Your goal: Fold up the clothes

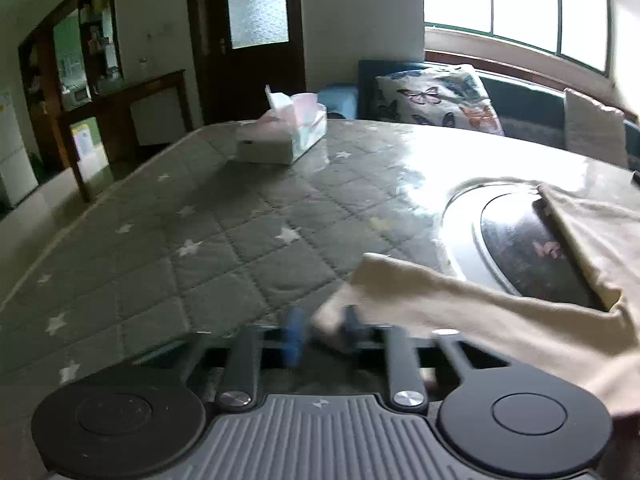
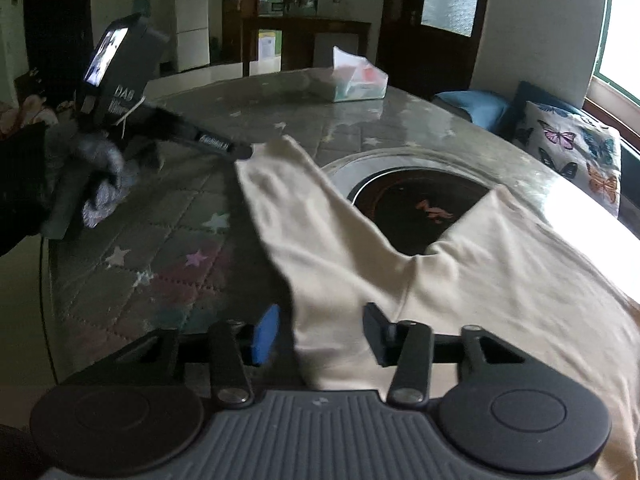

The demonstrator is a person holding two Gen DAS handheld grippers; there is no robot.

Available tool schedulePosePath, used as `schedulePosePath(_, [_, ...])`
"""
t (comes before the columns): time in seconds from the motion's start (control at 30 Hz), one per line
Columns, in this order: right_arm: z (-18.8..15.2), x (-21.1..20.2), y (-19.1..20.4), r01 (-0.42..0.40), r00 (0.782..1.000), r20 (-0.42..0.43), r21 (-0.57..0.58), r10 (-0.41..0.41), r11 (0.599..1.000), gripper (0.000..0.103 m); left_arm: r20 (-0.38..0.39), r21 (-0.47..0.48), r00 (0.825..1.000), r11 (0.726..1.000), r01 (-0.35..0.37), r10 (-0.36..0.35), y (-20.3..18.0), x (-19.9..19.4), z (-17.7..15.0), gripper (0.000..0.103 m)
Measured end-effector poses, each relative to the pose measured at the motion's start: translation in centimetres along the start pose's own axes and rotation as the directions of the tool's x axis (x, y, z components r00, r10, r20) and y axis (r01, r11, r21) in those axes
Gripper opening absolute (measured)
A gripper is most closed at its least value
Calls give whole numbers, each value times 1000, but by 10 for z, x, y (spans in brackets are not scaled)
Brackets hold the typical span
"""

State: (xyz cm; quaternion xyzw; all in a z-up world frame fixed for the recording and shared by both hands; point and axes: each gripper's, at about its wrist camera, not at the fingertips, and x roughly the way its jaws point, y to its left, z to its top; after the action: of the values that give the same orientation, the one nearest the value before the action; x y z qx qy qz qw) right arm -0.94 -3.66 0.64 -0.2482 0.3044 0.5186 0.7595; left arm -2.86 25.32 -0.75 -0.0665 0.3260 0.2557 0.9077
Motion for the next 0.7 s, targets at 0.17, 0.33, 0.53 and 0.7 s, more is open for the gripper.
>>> schedulePosePath(0.17, [-2, 7, 1, -29, 999, -12, 35, 30, 999, 4, 106, -25, 994, 1000, -18, 20, 0, -24, 14, 4])
schedulePosePath(0.33, [-6, 9, 7, -65, 998, 6, 36, 65, 997, 5, 97, 12, 993, 998, -65, 63, -3, -21, 10, 4])
schedulePosePath(0.53, [-6, -10, -7, -94, 995, 37, 89, 91, 992, 17, 33, 34, 996, 995, -89, 88, 0, -10, -2, 5])
schedulePosePath(0.7, [-10, -15, -34, -22, 999, 28, 168, 17, 986, 24, 2, 57, 992, 991, -125, 125, 0, -5, -5, 10])
